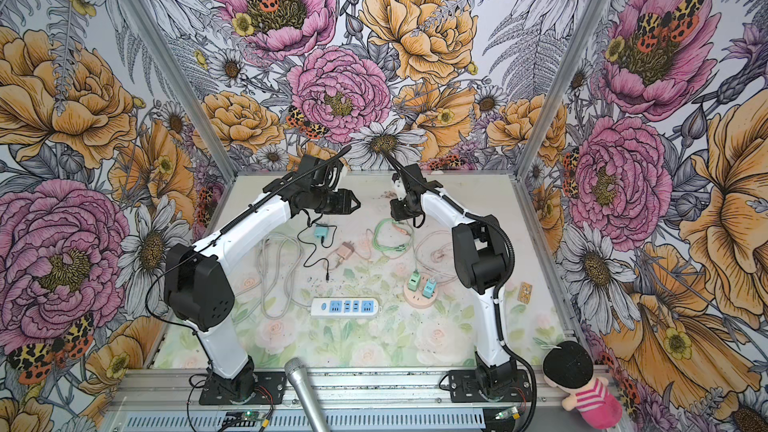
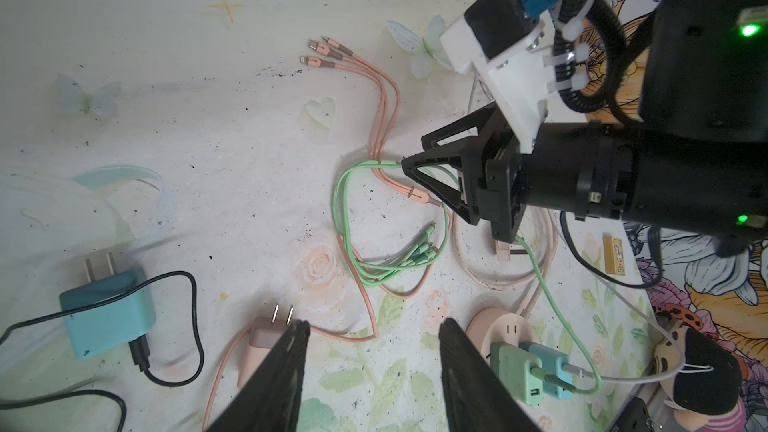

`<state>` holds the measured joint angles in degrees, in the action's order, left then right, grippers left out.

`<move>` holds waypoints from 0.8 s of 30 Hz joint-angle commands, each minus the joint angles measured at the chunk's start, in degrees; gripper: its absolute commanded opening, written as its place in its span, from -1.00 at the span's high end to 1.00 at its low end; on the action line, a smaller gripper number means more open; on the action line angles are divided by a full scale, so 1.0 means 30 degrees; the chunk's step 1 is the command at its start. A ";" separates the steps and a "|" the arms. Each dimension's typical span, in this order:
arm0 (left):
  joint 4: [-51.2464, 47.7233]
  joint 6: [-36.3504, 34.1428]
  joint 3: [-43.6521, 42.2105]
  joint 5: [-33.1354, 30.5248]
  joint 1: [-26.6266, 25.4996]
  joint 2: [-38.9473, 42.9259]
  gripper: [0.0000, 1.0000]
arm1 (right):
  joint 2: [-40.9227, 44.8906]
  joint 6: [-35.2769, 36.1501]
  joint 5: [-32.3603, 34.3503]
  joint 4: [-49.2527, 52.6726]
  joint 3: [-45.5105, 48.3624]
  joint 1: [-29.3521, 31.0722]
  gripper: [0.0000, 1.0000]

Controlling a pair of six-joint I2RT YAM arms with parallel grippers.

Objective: Insert the plug
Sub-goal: 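Close the right gripper on the green cable while the left hovers nearby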

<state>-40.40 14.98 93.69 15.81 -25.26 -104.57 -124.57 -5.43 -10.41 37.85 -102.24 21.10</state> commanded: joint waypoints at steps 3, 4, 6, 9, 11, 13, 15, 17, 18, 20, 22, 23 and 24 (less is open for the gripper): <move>0.0313 -0.0150 0.0108 0.0343 0.0215 -0.0503 -0.06 | -0.0991 0.1444 0.1225 0.0129 -0.1175 0.0347 0.17; 0.0313 -0.0168 0.0093 0.0325 0.0241 -0.0476 -0.06 | -0.1172 0.1597 0.1319 0.0129 -0.1318 0.0379 0.17; 0.0313 -0.0201 0.0056 0.0350 0.0269 -0.0479 -0.06 | -0.1461 0.2110 0.1538 0.0151 -0.1468 0.0527 0.16; 0.0326 -0.0257 -0.0005 0.0328 0.0319 -0.0474 -0.06 | -0.1830 0.2972 0.1966 0.0247 -0.1687 0.0807 0.15; 0.0311 -0.0261 -0.0070 0.0312 0.0333 -0.0476 -0.06 | -0.2076 0.3407 0.2089 0.0320 -0.1820 0.0925 0.13; 0.0313 -0.0278 -0.0087 0.0300 0.0406 -0.0453 -0.06 | -0.2312 0.3799 0.2361 0.0391 -0.2005 0.1089 0.09; 0.0313 -0.0333 -0.0065 0.0316 0.0446 -0.0444 -0.06 | -0.2565 0.4234 0.2652 0.0444 -0.2233 0.1265 0.08; 0.0304 -0.0344 -0.0071 0.0333 0.0457 -0.0440 -0.06 | -0.2855 0.4446 0.3003 0.0485 -0.2528 0.1399 0.07; 0.0311 -0.0353 -0.0033 0.0350 0.0484 -0.0426 -0.06 | -0.2985 0.4505 0.3139 0.0524 -0.2667 0.1404 0.06; 0.0313 -0.0337 -0.0028 0.0415 0.0479 -0.0484 -0.06 | -0.3220 0.4566 0.3206 0.0548 -0.2919 0.1450 0.05; 0.0311 -0.0323 0.0017 0.0508 0.0479 -0.0554 -0.06 | -0.3428 0.4731 0.3318 0.0576 -0.3094 0.1477 0.03; 0.0316 -0.0327 0.0027 0.0539 0.0482 -0.0581 -0.06 | -0.3524 0.4868 0.3457 0.0626 -0.3155 0.1496 0.03; 0.0297 -0.0301 0.0011 0.0548 0.0479 -0.0587 -0.06 | -0.3631 0.5064 0.3669 0.0604 -0.3198 0.1526 0.02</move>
<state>-40.42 14.76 93.62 16.12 -24.36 -106.61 -133.93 7.53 -1.72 39.46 -109.84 25.34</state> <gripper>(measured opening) 0.530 0.487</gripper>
